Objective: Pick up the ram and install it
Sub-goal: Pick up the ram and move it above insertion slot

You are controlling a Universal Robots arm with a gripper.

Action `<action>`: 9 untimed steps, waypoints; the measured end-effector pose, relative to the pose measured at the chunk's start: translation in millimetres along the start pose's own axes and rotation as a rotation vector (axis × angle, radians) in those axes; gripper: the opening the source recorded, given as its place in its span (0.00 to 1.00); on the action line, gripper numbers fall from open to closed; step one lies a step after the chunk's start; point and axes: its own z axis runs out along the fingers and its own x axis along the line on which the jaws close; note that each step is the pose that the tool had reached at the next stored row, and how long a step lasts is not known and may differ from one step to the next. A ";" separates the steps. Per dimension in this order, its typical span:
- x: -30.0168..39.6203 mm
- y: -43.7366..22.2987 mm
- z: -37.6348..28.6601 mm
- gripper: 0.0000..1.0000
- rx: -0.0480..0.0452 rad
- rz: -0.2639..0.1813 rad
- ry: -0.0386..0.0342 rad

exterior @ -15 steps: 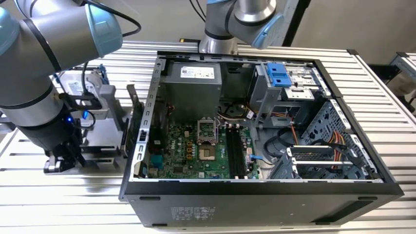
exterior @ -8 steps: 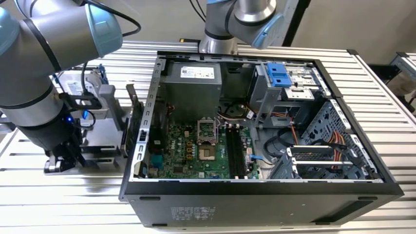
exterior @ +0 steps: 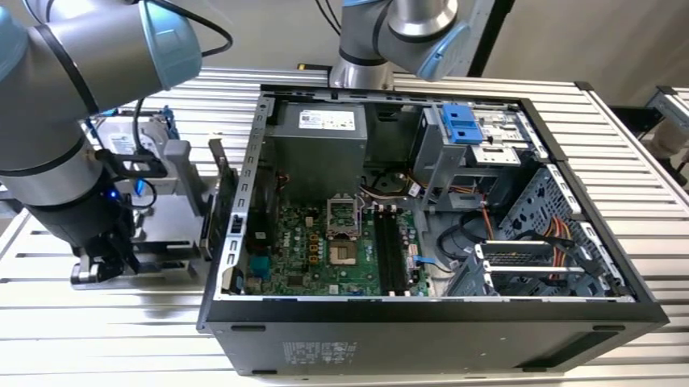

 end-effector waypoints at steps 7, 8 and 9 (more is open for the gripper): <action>0.1 0.0 -6.5 0.00 0.0001 0.000 0.0002; 0.1 0.0 -7.5 0.00 0.0000 0.000 0.0003; 0.1 0.0 -8.5 0.00 0.0000 0.000 0.0004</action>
